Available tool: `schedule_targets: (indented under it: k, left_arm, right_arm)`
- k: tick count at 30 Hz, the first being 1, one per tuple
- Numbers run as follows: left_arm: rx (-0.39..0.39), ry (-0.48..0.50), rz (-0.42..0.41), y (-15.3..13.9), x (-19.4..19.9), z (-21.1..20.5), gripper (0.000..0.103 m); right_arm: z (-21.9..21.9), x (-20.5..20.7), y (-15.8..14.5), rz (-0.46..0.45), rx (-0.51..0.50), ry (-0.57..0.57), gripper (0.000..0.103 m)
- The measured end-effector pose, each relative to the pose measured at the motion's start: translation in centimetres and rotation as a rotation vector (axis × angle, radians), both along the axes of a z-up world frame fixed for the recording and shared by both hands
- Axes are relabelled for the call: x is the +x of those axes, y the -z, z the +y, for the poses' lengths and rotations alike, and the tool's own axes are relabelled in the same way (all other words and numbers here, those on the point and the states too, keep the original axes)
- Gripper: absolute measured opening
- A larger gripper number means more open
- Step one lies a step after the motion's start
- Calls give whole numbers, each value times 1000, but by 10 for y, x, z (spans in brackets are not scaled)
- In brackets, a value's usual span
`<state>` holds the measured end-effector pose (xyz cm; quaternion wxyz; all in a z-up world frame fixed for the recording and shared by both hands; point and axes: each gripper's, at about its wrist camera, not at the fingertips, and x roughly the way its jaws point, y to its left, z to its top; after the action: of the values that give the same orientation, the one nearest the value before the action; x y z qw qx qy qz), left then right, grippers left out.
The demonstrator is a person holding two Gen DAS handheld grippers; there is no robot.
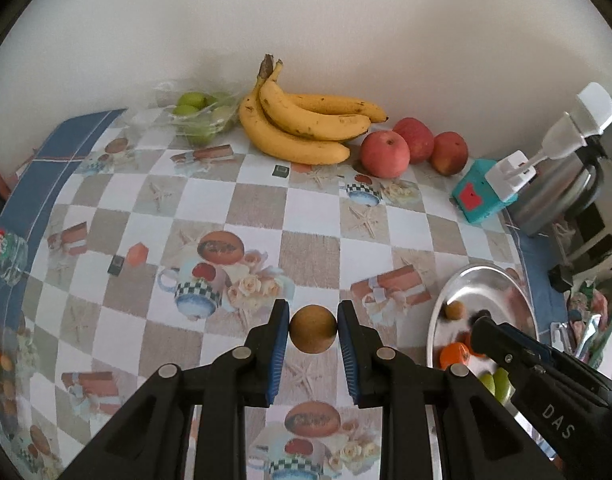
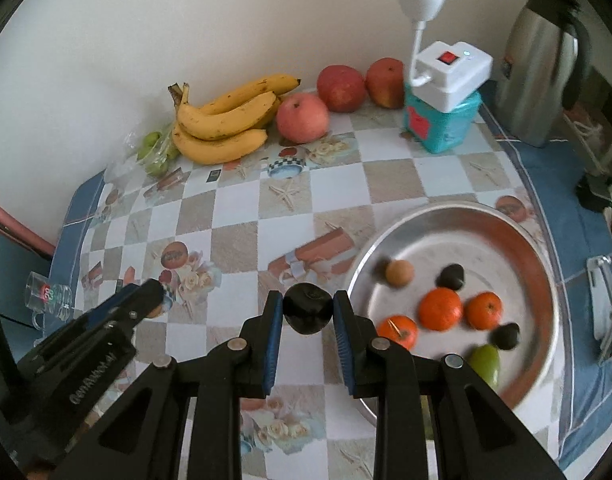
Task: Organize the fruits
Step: 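Carry the plum and kiwi over the steel bowl with both tools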
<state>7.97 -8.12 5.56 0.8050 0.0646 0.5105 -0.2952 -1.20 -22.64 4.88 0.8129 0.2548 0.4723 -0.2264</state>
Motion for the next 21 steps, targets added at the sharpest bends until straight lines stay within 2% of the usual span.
schedule_targets:
  k: [7,11,14,21]
  left_arm:
    - [-12,10,22,1,-22,11,27]
    - [-24,37,4,-5,-36,9,27]
    - [-19,63,-14,-8,-48,5,27]
    - [5,166,-15,7,-72,-27,27]
  right_arm:
    - [7,-28,0,11,-18,22,27]
    - [10,-42,-3,0,-35,32,27]
    - [10,-52,0,7,-33,41,27]
    - [-11,-71,11,29,-6,113,27]
